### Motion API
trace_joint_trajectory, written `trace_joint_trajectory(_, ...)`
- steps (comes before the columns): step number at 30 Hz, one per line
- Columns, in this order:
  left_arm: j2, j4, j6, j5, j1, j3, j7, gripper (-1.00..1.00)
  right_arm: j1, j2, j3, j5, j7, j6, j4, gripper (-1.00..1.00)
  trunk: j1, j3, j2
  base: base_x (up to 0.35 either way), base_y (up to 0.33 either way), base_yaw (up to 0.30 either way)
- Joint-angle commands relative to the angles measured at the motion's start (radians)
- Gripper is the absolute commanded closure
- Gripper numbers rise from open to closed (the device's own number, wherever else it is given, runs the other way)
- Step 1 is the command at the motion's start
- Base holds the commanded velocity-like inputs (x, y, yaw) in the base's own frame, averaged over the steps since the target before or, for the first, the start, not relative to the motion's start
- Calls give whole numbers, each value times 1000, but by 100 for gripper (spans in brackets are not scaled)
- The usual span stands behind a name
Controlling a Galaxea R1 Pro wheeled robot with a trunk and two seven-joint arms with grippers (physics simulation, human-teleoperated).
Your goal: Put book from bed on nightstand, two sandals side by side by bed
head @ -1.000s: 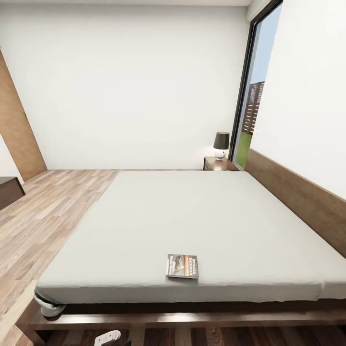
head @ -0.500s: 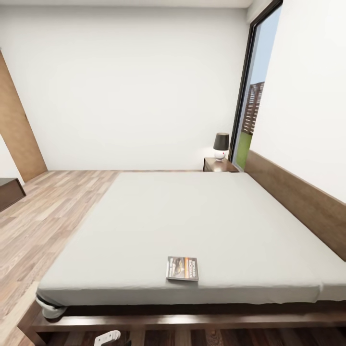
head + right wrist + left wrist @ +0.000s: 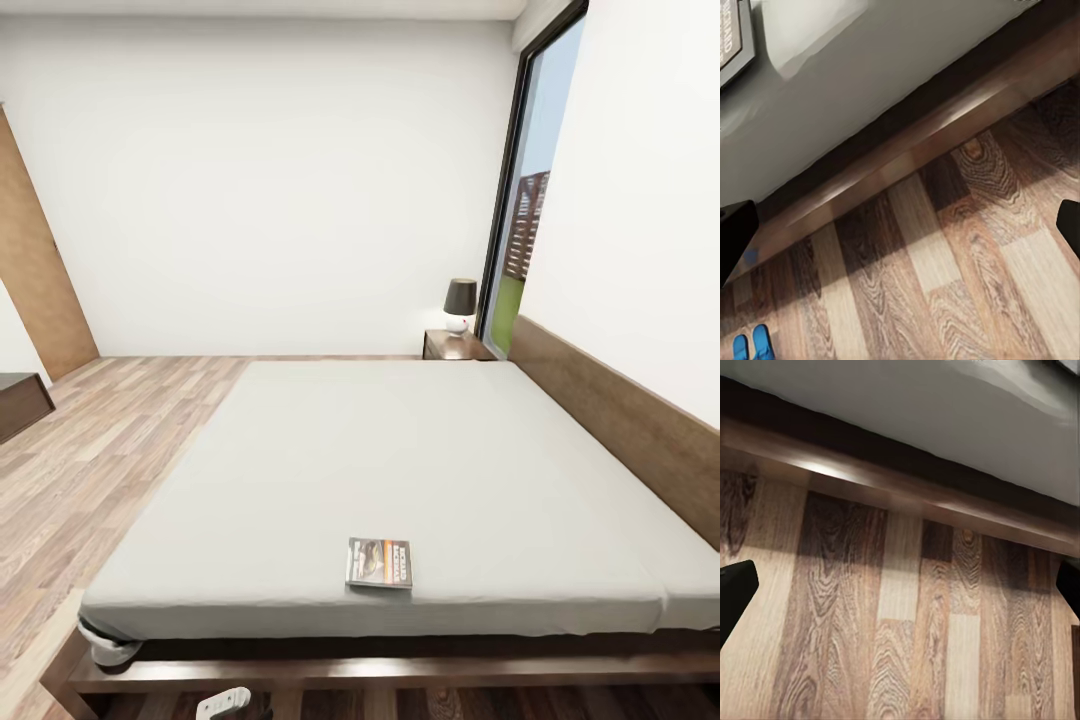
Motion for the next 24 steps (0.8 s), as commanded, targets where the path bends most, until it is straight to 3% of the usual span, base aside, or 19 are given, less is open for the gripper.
trace_joint_trajectory(1, 0, 1, -5, -11, -1, 8, -2, -100, -1, 0, -8, 3, 6, -4, 3, -100, -4, 2, 7, 0, 0, 0)
trace_joint_trajectory(24, 0, 1, -5, -11, -1, 8, -2, -100, -1, 0, -9, 3, 5, -4, 3, -100, -92, 74, 168, 0, 0, 0)
